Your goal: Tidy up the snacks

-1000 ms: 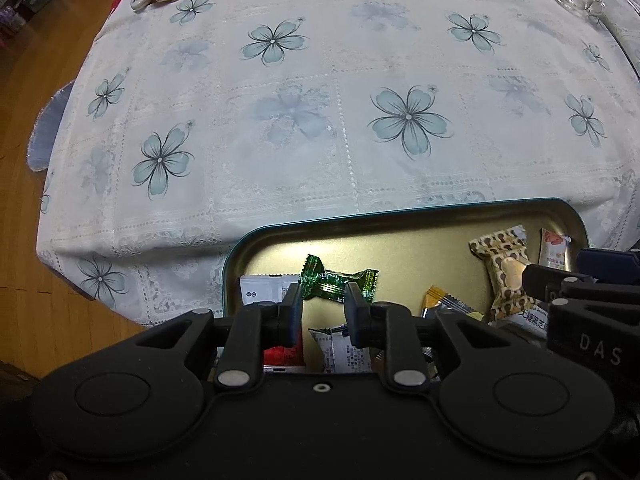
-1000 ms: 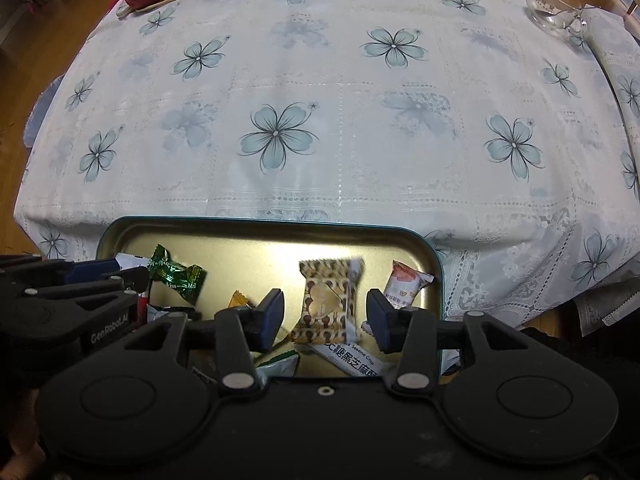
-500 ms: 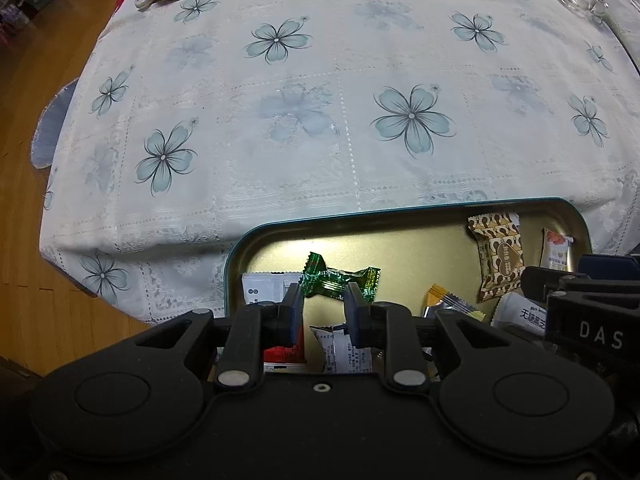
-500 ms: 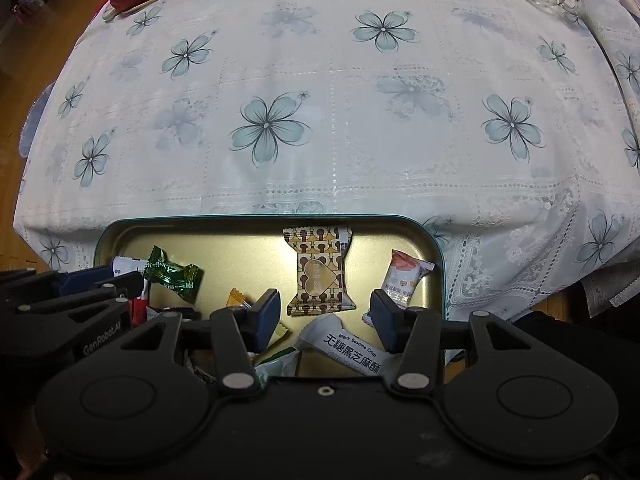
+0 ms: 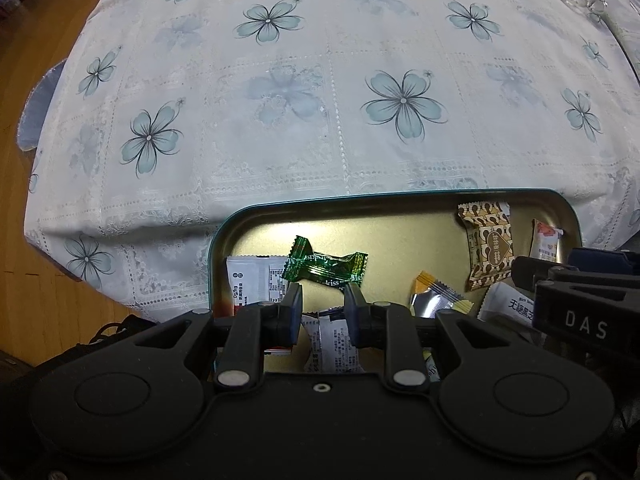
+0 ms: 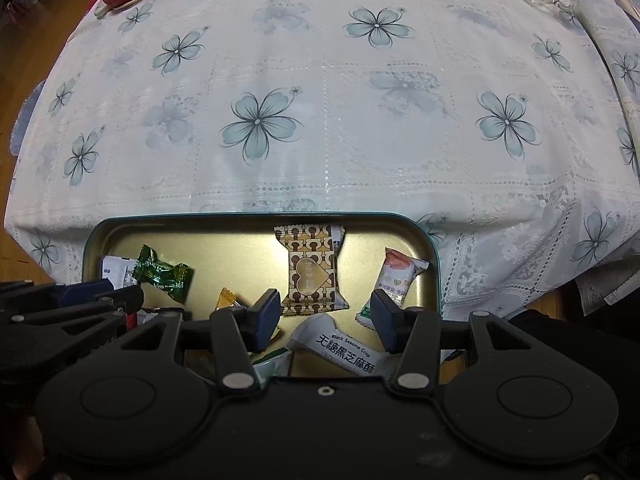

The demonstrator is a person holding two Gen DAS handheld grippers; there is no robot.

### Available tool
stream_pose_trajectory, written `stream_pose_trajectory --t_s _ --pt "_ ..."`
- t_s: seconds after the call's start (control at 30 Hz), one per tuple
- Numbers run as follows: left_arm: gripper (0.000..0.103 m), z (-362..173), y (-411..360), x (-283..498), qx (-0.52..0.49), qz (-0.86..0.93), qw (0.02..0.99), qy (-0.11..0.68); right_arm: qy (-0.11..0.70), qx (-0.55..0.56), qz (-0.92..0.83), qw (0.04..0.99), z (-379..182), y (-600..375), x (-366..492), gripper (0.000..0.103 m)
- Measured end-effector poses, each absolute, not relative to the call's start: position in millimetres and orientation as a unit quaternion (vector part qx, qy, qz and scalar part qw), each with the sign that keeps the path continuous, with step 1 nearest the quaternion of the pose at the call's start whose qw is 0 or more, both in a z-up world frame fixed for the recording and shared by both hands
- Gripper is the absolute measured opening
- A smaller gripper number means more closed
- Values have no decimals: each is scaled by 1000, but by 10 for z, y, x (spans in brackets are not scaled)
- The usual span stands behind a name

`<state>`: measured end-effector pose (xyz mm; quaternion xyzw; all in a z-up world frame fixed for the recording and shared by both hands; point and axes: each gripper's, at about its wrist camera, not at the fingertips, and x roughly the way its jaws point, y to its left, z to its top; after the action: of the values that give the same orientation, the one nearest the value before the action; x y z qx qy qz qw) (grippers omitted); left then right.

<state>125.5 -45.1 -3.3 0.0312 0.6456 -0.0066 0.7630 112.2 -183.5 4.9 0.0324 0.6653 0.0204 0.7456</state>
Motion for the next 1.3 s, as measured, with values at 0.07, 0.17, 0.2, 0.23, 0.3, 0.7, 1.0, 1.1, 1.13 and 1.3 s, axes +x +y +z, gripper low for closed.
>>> stream_pose_trajectory --t_s 0.07,0.17,0.2,0.23,0.3,0.7,1.0,1.1,1.13,1.3 --pt "33 -23 -459 1249 34 -5 765 643 662 25 18 749 56 -1822 1117 52" --pt "33 -5 -459 1245 37 -1 770 637 658 19 14 753 64 -1822 1115 52" --pt "33 0 -458 1243 37 0 772 635 657 17 13 753 66 -1822 1114 52" --pt "33 5 -459 1241 38 1 773 634 656 16 12 754 69 -1822 1115 52" --pt "33 20 -463 1238 39 2 776 630 654 14 9 756 75 -1822 1115 52" --pt "33 33 -469 1230 38 3 779 626 652 12 9 758 88 -1825 1114 52" --pt "33 36 -470 1228 38 4 779 626 652 7 8 758 83 -1807 1109 52" --pt "33 38 -477 1230 40 4 779 626 651 7 9 759 87 -1801 1101 52" --pt "33 39 -477 1230 40 5 779 626 650 6 9 760 89 -1800 1099 52" --pt "33 40 -482 1229 42 6 780 625 650 6 9 760 89 -1802 1098 52"
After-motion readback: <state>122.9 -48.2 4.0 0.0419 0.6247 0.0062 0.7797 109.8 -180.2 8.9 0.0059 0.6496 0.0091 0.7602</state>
